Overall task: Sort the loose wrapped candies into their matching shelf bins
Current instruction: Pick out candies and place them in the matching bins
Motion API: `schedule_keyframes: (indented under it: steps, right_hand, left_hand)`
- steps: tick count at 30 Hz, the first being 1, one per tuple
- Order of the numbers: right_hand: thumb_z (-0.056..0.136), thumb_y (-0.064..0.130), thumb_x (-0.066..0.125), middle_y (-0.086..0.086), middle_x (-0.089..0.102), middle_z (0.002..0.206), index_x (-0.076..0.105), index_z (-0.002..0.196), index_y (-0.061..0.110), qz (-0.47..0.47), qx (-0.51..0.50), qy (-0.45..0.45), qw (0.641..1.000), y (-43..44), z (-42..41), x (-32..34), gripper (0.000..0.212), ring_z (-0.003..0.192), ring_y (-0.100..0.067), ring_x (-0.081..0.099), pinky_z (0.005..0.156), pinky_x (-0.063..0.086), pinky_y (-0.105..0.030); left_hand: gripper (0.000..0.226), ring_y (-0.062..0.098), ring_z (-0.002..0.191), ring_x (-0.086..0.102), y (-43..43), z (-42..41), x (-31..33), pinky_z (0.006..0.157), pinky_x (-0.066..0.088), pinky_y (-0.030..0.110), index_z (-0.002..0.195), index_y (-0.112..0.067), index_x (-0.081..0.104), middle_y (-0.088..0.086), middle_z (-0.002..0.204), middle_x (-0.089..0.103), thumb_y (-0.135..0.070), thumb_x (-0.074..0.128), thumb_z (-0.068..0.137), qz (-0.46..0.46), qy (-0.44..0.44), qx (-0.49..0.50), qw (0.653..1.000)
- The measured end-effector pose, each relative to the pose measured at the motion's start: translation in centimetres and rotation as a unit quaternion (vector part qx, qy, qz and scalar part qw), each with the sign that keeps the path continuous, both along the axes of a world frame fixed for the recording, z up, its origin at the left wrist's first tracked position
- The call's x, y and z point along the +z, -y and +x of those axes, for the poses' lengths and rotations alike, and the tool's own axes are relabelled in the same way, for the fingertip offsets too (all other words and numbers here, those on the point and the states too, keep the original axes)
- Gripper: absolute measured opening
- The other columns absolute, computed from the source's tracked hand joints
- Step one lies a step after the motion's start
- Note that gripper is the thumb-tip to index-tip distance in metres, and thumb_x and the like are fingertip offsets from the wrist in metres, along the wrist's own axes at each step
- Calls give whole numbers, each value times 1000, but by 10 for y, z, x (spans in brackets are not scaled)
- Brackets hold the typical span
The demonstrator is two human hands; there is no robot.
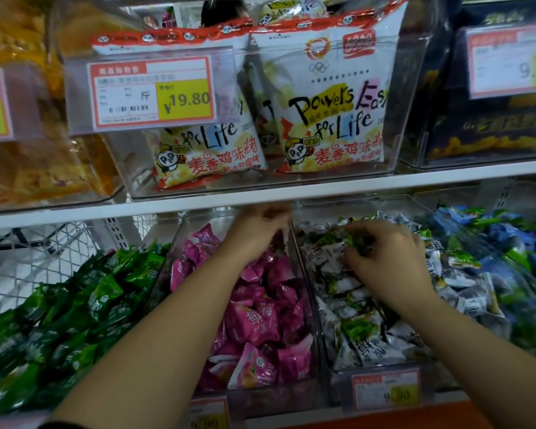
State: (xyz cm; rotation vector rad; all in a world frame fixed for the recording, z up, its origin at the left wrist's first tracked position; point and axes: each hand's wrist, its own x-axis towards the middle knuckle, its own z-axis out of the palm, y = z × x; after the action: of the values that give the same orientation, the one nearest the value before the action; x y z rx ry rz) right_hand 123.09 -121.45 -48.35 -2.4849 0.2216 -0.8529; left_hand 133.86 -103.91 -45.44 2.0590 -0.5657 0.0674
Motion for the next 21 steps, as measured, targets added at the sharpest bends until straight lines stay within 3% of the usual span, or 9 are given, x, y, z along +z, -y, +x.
schedule_keyframes:
  steps: [2,5,8,12,13,17,19,21]
  right_hand:
    - [79,22,68,1,62,109,64,117,27,-14,-19,3,1000,0,2,1,39,109,-26,52,99,30,-41]
    - [82,18,68,-1,65,111,66,115,22,-22,75,42,996,-8,10,10,34,105,-23,56,95,38,-37]
    - [89,21,64,2,65,118,65,120,19,-19,203,-35,978,-23,21,15,32,104,-11,60,91,46,-21]
    - [89,33,63,5,61,128,61,125,24,-18,243,-140,960,-26,37,14,37,110,-13,60,97,47,-29]
    - [89,34,63,6,60,128,61,125,24,-3,247,-157,956,-24,39,16,38,110,-12,59,98,47,-30]
    - [88,36,64,5,61,124,63,122,26,24,262,-181,948,-18,44,15,36,107,-13,60,93,49,-36]
    - [88,36,64,6,61,126,63,123,26,25,262,-180,948,-18,44,13,36,109,-12,59,95,48,-36]
    - [88,35,64,9,59,128,63,123,26,33,265,-175,948,-17,44,12,36,111,-9,58,97,47,-33]
  left_hand:
    - [20,10,90,59,-11,14,-7,68,41,10,112,-16,65,-1,102,66,-15,57,93,10,-12,46,999]
    - [19,12,94,57,-20,26,-17,72,41,19,112,-14,64,4,109,65,-15,57,94,63,-46,48,996]
    - [20,17,105,58,-21,35,-26,83,42,23,112,-13,64,7,117,64,-10,53,95,98,-51,23,994]
    - [31,22,114,55,-20,43,-27,93,43,26,123,-10,62,7,127,59,-4,51,95,197,-52,-2,979]
    - [32,21,112,55,-21,45,-26,92,43,26,124,-12,61,7,127,59,-4,51,95,221,-53,-13,974]
    - [33,20,95,54,-21,49,-21,63,35,22,125,-21,61,5,109,60,-12,45,98,305,-79,-42,948]
    - [33,26,109,53,-21,53,-19,74,37,23,125,-16,59,6,114,58,-26,39,101,289,-118,-40,949]
    - [45,26,124,46,-22,55,-16,100,35,32,125,-17,58,8,136,50,-43,32,100,231,-179,-31,956]
